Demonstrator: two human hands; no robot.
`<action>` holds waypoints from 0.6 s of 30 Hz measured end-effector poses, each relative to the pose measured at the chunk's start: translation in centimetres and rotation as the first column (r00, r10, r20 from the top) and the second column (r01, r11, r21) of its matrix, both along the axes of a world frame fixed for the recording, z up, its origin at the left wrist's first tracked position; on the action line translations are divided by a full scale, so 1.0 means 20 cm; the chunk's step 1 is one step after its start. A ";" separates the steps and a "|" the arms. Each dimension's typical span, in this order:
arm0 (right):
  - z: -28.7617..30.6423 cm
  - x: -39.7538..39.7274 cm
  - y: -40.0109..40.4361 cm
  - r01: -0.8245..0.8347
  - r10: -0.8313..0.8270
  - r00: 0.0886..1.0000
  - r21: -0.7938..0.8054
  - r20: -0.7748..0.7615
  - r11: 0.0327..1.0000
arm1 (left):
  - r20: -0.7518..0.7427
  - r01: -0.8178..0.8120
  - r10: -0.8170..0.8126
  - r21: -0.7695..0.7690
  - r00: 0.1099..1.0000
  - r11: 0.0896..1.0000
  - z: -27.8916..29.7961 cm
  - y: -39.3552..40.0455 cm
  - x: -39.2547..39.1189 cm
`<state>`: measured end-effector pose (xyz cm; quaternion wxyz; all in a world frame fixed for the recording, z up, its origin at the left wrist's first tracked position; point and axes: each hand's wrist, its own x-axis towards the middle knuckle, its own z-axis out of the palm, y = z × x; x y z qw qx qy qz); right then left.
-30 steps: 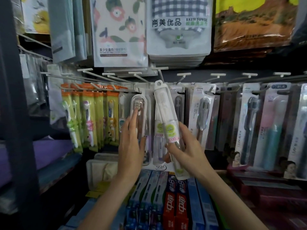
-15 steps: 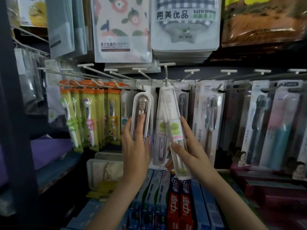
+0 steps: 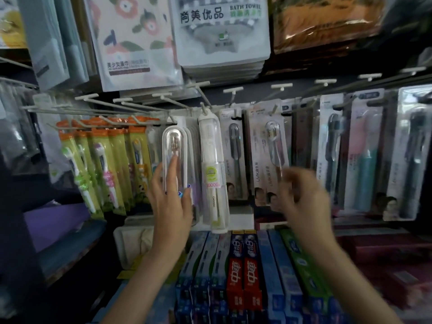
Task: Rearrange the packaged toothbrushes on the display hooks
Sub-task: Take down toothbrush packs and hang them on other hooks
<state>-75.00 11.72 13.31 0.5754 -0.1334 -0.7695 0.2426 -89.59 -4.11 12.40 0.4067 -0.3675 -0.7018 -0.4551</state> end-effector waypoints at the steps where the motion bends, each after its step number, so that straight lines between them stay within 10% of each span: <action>1: 0.05 0.02 0.07 0.017 -0.017 1.000 -0.028 -0.006 0.999 | 0.001 -0.008 0.008 0.007 1.000 1.000 0.00 0.00 0.01; 7: 0.00 -0.06 0.23 -0.111 0.180 0.929 -0.219 0.325 0.969 | -0.060 -0.043 0.049 0.104 0.997 0.994 0.00 0.06 0.08; 12: -0.10 -0.03 0.24 -0.282 0.306 0.951 -0.307 0.033 0.909 | -0.210 0.128 -0.121 0.020 0.970 0.992 0.04 0.15 0.27; 18: -0.13 0.10 0.27 -0.257 0.262 0.965 -0.194 0.002 0.947 | 0.131 0.387 -0.379 -0.048 0.916 0.921 0.06 0.37 0.40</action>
